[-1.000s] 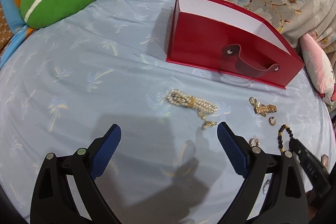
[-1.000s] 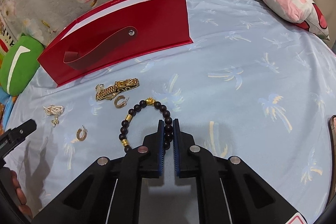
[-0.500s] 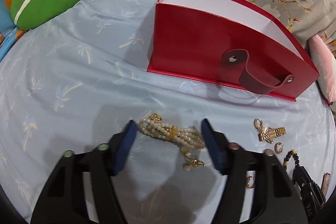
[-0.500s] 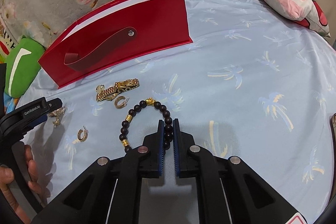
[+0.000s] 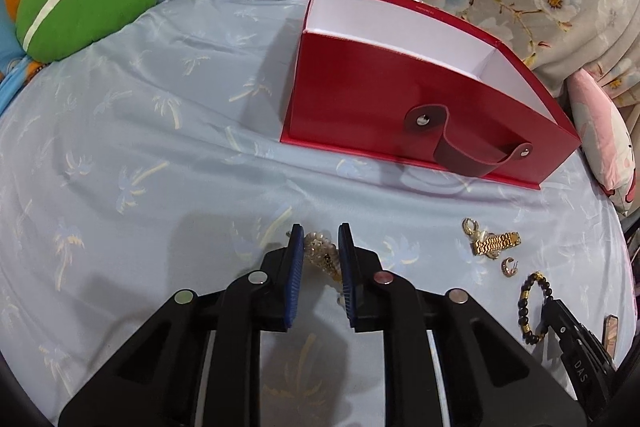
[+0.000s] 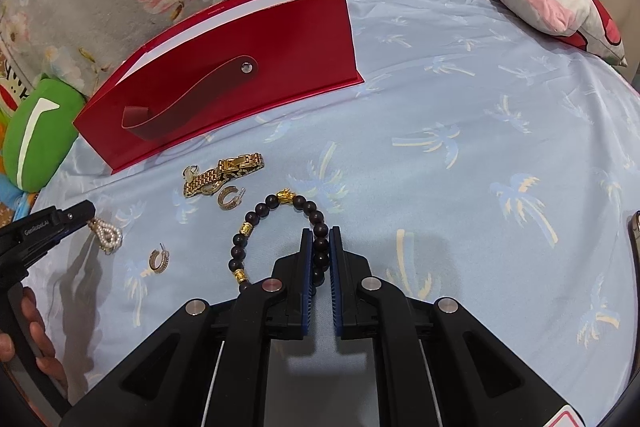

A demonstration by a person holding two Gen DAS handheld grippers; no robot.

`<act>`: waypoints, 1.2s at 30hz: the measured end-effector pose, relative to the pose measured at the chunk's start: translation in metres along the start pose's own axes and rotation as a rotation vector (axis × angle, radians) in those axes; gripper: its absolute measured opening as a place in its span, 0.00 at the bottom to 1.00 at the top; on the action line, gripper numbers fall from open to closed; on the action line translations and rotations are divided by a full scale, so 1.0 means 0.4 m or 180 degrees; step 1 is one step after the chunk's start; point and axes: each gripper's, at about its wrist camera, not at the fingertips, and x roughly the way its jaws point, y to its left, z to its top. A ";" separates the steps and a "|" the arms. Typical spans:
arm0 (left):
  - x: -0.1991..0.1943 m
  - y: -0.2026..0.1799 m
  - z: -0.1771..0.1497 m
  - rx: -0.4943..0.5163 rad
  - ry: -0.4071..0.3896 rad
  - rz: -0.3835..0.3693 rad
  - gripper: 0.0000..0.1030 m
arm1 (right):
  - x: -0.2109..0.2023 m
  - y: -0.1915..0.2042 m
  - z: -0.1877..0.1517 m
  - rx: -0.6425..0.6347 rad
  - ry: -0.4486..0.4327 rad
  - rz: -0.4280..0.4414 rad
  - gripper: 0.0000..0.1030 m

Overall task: Organize jewelry
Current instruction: 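Grasp the pearl bracelet with the left tool, then carry both bracelets into the red box and open both tools to release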

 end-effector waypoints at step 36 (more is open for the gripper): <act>-0.034 -0.017 0.005 -0.0024 -0.0106 -0.0010 0.07 | -0.042 0.045 0.012 -0.0156 -0.0112 0.0070 0.07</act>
